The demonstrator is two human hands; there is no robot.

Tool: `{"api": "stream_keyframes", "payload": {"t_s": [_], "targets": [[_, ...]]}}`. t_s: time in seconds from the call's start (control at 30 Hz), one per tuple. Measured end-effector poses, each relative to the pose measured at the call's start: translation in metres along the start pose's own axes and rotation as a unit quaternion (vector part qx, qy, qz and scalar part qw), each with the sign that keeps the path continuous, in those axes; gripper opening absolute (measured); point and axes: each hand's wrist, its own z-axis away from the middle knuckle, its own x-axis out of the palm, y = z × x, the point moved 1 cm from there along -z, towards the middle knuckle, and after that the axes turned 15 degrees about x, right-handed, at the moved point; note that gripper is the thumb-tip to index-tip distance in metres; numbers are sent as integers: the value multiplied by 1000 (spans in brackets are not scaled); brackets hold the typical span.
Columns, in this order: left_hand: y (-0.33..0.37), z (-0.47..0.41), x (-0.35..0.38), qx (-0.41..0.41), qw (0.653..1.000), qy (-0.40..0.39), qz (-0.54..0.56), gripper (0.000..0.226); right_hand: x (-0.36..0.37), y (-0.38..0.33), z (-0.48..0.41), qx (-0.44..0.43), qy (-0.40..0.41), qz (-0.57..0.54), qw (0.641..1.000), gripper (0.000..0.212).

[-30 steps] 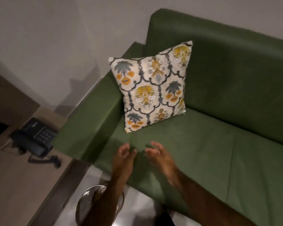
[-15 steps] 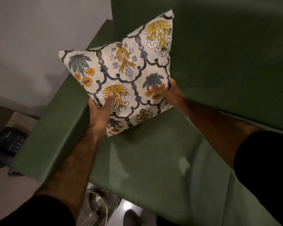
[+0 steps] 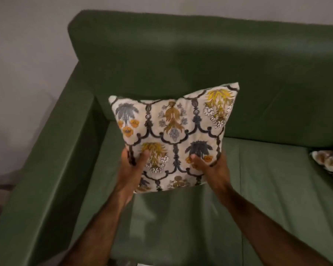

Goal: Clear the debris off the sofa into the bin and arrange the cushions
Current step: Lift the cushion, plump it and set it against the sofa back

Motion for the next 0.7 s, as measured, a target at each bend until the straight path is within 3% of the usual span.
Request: {"api": "stream_keyframes", "payload": {"t_s": [0.1,0.17,0.27,0.47,0.6,0.7], "targets": [[8,-42,29,31,999,-18,-20,72,-20,-13,-20,-20,13,0,1000,83],[10,-63,41,48,998,-7,-40,82,-27,-20,-35,-46,-8,32,998,74],[6,-75,43,52,995,-2,-80,86,-34,-21,-46,-63,-38,83,994,78],[12,-52,41,54,994,1,-94,74,-46,-21,-29,-94,-74,166,979,70],[26,-31,49,51,991,45,-115,59,-55,-21,1,-113,-86,171,975,77],[32,1,67,57,971,107,-205,48,-63,-4,30,-110,-81,185,973,85]]}}
